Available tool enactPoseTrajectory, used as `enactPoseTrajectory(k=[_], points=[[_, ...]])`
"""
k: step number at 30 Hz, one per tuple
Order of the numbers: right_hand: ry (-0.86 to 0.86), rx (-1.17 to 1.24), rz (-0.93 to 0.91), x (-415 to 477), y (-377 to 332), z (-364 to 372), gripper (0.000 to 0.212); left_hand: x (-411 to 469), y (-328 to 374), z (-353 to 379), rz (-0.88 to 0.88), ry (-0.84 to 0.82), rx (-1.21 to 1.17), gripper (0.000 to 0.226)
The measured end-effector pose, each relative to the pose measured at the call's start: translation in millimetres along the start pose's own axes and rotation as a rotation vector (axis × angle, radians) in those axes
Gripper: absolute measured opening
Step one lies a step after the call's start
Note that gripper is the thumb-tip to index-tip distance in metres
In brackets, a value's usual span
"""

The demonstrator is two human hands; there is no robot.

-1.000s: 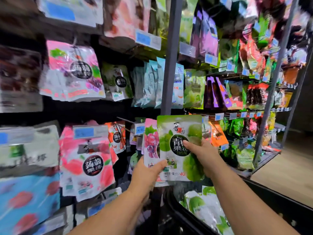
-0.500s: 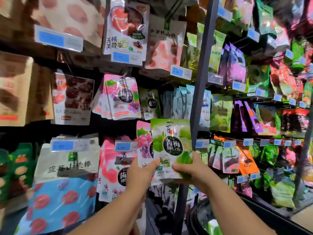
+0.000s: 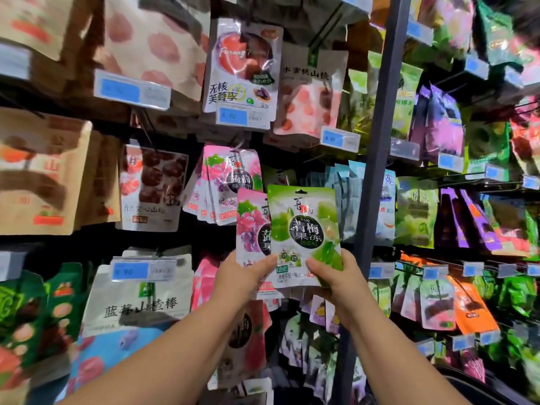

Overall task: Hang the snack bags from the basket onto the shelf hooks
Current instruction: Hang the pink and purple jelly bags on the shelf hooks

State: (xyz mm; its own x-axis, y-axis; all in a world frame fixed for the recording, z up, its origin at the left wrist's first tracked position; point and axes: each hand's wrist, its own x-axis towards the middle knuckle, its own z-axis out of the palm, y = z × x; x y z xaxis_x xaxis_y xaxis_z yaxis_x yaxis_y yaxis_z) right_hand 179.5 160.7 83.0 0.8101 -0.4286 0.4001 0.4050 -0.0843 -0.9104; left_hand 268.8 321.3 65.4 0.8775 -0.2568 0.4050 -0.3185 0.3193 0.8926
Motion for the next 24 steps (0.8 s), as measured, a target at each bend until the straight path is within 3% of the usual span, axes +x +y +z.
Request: enactPoseTrajectory(k=[11, 24], points=[[0.027, 0.035, -0.042, 22, 1, -13, 0.039, 20, 8, -3, 0.004, -0.014, -0.129, 0.020], [0.029, 0.080, -0.032, 42, 4, -2, 0.036, 49, 21, -22, 0.059, -0.003, -0.084, 0.025]])
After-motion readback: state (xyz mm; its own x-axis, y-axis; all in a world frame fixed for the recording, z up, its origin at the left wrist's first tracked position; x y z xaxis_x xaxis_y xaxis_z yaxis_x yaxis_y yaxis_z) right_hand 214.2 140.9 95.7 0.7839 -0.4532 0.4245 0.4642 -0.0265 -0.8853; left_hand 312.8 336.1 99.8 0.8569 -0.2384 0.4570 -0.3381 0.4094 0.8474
